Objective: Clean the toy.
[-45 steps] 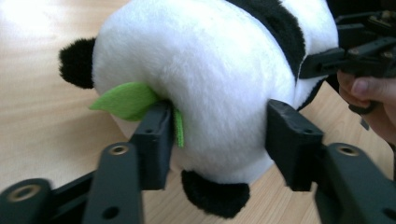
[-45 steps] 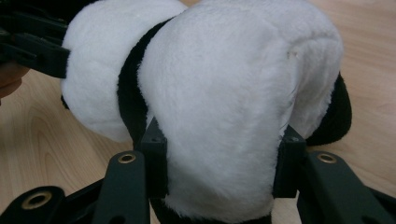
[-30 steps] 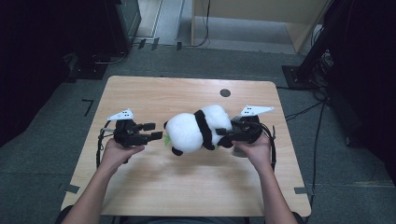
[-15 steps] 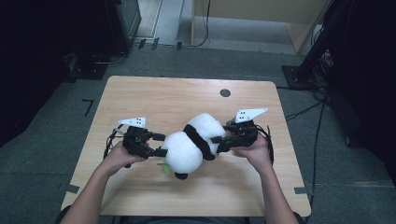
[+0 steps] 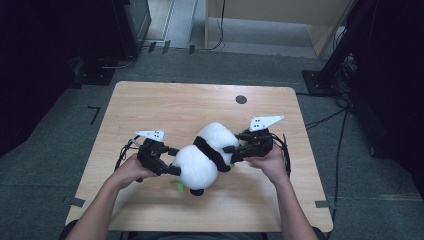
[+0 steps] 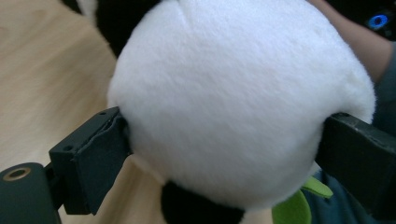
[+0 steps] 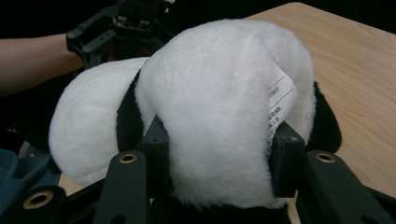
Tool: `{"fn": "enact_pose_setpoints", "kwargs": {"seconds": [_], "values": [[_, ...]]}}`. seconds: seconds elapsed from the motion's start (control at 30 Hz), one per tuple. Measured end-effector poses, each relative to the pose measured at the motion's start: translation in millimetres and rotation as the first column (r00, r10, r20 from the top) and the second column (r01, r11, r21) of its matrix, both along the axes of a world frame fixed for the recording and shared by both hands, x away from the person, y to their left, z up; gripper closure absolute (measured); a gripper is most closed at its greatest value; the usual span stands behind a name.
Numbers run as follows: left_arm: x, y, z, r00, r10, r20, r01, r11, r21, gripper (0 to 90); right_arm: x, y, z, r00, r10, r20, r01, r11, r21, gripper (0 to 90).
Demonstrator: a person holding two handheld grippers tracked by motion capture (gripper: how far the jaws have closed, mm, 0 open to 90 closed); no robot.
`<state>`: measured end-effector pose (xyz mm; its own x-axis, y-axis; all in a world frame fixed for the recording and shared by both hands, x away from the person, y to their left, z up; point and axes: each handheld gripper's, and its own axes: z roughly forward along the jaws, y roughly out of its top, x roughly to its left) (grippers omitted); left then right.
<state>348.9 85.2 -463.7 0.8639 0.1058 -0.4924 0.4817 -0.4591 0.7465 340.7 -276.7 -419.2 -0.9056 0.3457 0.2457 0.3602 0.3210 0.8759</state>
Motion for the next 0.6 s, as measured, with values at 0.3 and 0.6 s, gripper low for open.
{"fn": "enact_pose_setpoints", "kwargs": {"seconds": [0.3,0.6], "values": [[-8.0,-7.2,0.9,0.9982,-0.045,0.040,0.041,0.9941,0.101,35.2,0.3,7.7,-2.5,0.9999,0.005,0.014,-0.005,1.000,-0.031,53.4],[-10.4,-3.7,8.4,0.9933,0.016,0.115,-0.031,0.9912,0.128,58.8,5.2,4.7,-9.3,0.9949,-0.096,0.029,0.099,0.985,-0.141,33.0]]}}
